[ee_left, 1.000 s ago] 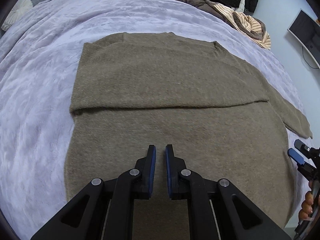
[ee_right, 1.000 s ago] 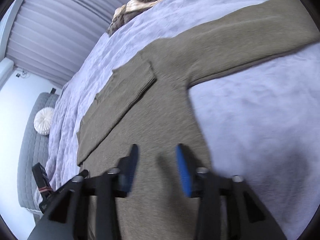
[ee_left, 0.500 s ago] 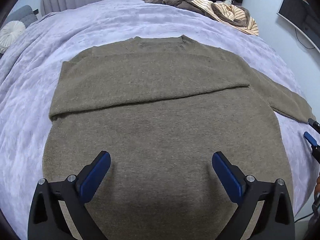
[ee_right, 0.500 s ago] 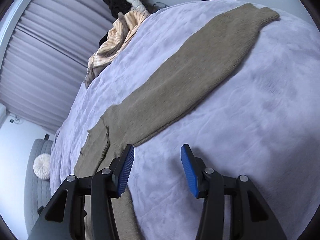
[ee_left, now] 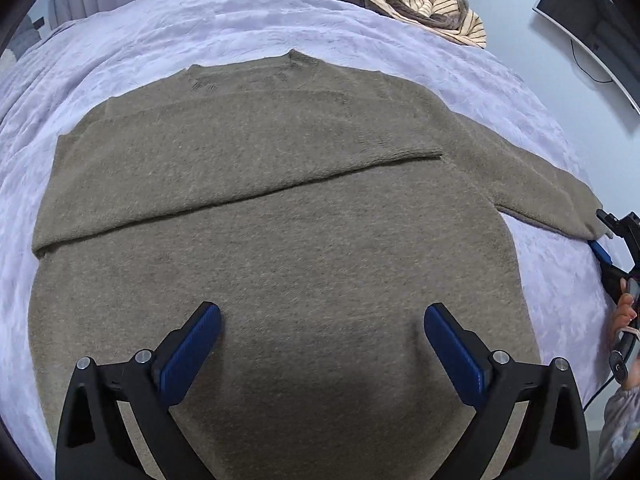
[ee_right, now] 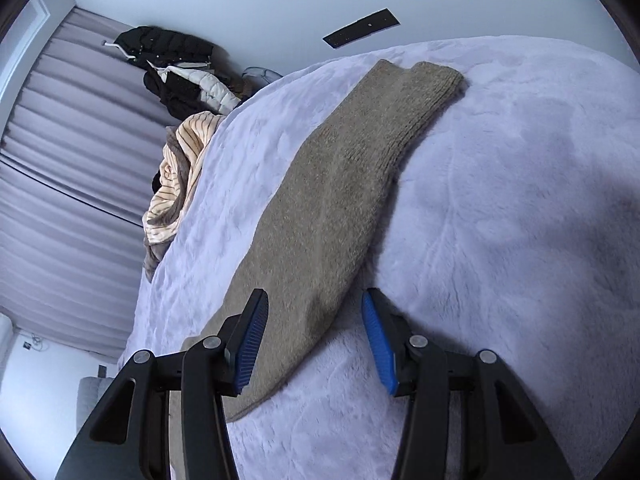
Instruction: Fold small clothes
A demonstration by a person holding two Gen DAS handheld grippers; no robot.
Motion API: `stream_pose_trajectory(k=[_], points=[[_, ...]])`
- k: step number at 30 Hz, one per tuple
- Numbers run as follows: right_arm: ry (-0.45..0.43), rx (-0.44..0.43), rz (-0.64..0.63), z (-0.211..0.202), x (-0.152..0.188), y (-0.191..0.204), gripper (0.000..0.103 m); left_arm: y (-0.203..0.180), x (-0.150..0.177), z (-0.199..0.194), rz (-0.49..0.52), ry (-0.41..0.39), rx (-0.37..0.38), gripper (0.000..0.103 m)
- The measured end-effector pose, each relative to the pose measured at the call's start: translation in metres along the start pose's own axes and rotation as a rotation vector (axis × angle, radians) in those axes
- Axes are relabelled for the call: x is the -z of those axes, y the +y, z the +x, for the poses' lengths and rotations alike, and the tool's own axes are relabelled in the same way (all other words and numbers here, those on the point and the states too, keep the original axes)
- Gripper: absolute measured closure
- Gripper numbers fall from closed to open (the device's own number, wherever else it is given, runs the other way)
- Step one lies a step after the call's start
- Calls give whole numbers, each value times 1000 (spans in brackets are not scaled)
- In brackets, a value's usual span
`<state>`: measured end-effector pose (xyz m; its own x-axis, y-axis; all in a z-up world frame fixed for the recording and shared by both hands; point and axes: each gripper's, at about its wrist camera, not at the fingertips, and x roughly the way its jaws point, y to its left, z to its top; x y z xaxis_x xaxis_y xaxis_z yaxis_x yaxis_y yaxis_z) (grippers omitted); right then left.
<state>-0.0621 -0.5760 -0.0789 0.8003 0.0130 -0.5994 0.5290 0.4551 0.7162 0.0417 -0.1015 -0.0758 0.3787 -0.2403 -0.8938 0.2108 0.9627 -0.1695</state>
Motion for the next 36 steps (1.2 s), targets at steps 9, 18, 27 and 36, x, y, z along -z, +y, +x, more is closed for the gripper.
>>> stream_pose_trajectory(k=[9,18,27,36], points=[[25,-102,88,24,-21,-3,95,-13,-24,-3,4,-38,19,1],[96,-347,-73,39,-5,80,97,36,-45,-16,-69,-120,-29,1],[338,-475,-560,98,124,257,97,130,-39,-25,-257,-167,-43,1],[655,-324,-837,180,307,299,92,203,-16,-22,-342,-163,-98,1]])
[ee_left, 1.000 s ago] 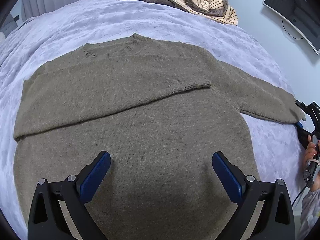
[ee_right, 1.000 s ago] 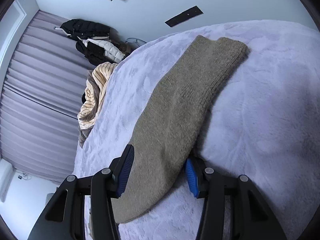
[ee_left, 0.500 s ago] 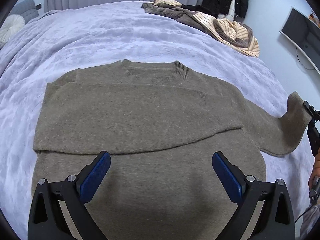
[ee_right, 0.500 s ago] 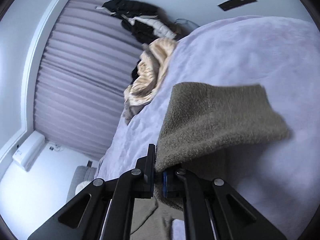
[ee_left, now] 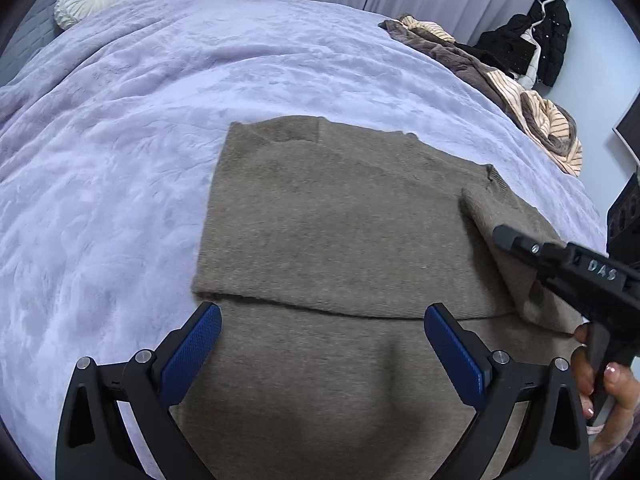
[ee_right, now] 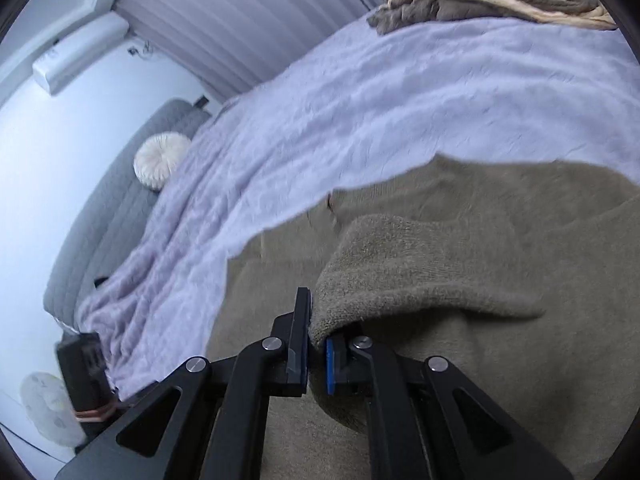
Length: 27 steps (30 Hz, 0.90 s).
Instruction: Fold small clothes
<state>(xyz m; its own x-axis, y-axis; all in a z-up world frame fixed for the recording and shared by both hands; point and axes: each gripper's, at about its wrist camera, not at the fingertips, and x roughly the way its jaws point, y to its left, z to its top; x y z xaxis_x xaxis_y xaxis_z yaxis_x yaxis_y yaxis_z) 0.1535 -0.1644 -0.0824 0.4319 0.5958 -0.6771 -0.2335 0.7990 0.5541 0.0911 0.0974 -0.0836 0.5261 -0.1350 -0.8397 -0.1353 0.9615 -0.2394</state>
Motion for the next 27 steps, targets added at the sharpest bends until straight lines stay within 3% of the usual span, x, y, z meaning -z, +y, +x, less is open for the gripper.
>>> stream_pose_trajectory(k=[2,4,6,9,10,11,12,15,20,24,26,27], points=[[40,56,49,12,9,-10,90,12,0,0,-12,-4,3,1],[10,-1,151,3,18,-26,83,21,0,0,-19,-12,12,1],[-45,-37,249,-8,18,-41,60,26,1,1,-13,-15,20,1],[-125,-15,335,-26,12,-56,59,31,1,1,-13,-17,35,1],[-139,10,323,-29,6,-54,64,32,1,0,-19,-20,44,1],[-143,38,290,-31,-2,-49,83,34,1,-2,-25,-24,53,1],[-140,58,240,-30,-8,-39,90,37,1,-3,-33,-28,63,1],[-108,95,24,-21,-17,5,91,47,-2,-6,-66,-40,69,1],[24,131,-294,21,6,75,91,63,-7,-6,-129,-38,98,1],[140,185,-339,44,30,79,86,61,-10,-1,-135,-14,136,1],[141,168,-312,37,36,70,83,55,-12,4,-127,6,159,1],[137,157,-293,35,38,68,77,51,-13,7,-124,14,170,1]])
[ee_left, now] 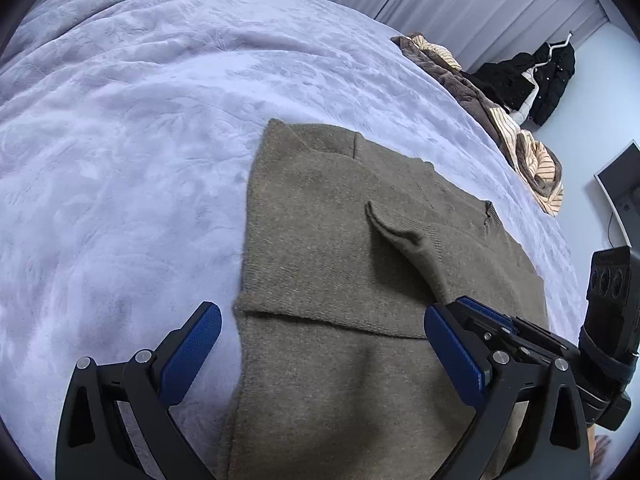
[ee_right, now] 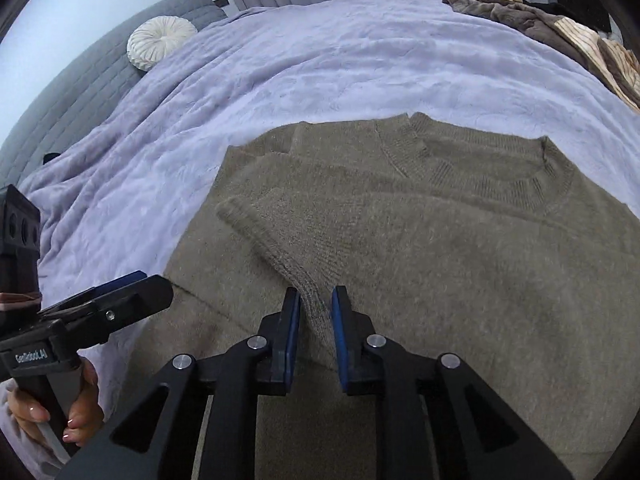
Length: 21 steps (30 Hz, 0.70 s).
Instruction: Fold small clothes
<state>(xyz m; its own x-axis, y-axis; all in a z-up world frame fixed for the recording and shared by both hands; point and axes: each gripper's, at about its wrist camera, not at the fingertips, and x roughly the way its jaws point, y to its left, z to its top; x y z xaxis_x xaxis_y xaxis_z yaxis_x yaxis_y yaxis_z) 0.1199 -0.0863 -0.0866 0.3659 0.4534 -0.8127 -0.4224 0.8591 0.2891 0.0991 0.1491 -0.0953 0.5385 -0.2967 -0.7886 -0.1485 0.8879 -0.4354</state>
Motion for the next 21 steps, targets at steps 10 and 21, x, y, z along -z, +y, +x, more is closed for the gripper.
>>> stream_pose_trajectory(k=[10,21], points=[[-103,-66,408,-85,67,-101,55,-36,-12,20,24,82,24,1],[-250,-168,790,-140,146,-193,55,-28,-18,-5,34,36,73,2]])
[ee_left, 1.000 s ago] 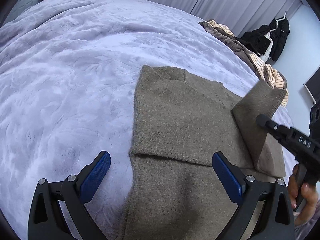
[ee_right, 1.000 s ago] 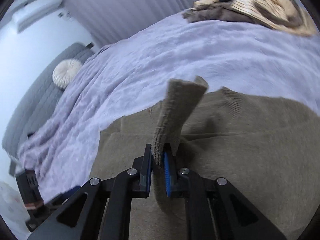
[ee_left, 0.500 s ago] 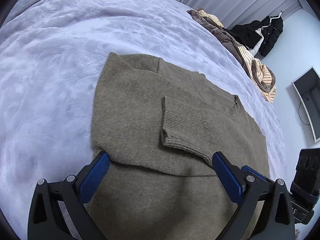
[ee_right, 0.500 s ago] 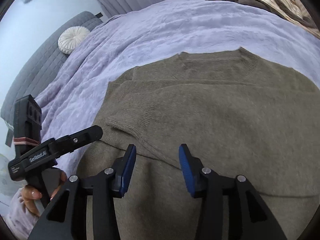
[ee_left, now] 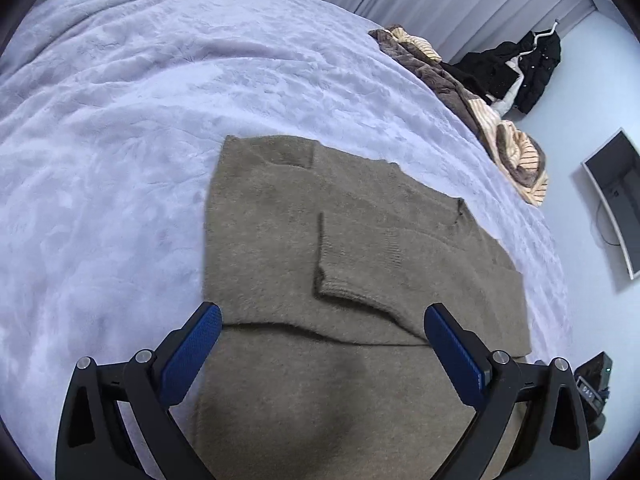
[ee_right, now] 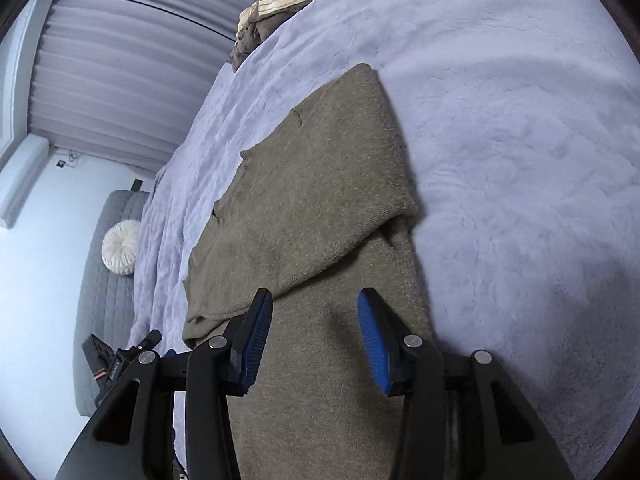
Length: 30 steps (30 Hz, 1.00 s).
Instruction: Fold small clothes
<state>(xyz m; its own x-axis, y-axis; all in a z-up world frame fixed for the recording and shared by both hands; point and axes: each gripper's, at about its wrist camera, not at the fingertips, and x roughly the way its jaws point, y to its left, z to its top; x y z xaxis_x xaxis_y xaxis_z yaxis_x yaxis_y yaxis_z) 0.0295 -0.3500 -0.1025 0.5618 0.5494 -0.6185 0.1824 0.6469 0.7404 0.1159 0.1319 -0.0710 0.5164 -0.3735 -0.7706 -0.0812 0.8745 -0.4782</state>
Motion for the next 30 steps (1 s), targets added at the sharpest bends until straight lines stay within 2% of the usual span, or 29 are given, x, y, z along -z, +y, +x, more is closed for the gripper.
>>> stream_pose_trajectory(k=[1,3,4,5,6,7,8,10,11,12,13,14,16,18,20,22,24,28,30], points=[[0,-16,11,0,0,0,55,-2,-4,8,-6,11,22,2],[-2,-41,20,1,-1,0,55,-6,-11,27,3,46,20,2],[-9,-47,25,2,-2,1,55,-9,-11,35,13,62,18,13],[-21,-39,40,2,-4,-1,55,-11,-12,45,24,92,8,30],[-28,-29,64,4,-7,-4,55,-11,-11,56,28,130,-11,39],[-33,-39,96,5,-9,-9,55,-11,-10,62,30,143,-27,52],[-40,-54,125,7,-11,-13,55,-11,-9,64,36,141,-28,61],[-65,-61,163,10,-17,-19,55,-9,-8,63,44,130,-23,68],[-83,-55,175,12,-21,-21,55,-8,-8,62,37,127,-17,78],[-96,-52,184,14,-24,-22,58,-6,-9,61,24,131,-4,81],[-111,-34,192,16,-29,-23,68,-4,-9,58,9,127,6,81],[-121,-13,179,14,-33,-20,97,-4,-8,54,6,117,12,81],[-157,4,90,4,-39,-7,97,-7,-4,48,26,94,7,81],[-184,64,-24,-7,-42,6,97,-8,2,49,44,94,-12,81],[-153,132,-71,-5,-45,0,97,-5,9,54,41,89,-21,81],[-87,143,-43,6,-44,-19,97,1,14,52,17,65,-10,81],[-87,102,1,8,-40,-34,99,5,14,47,7,63,-18,81],[-90,59,33,-2,-35,-38,95,12,13,20,69,3,-168,79],[-82,65,22,-9,-31,-35,90,21,12,5,78,-20,-211,34]])
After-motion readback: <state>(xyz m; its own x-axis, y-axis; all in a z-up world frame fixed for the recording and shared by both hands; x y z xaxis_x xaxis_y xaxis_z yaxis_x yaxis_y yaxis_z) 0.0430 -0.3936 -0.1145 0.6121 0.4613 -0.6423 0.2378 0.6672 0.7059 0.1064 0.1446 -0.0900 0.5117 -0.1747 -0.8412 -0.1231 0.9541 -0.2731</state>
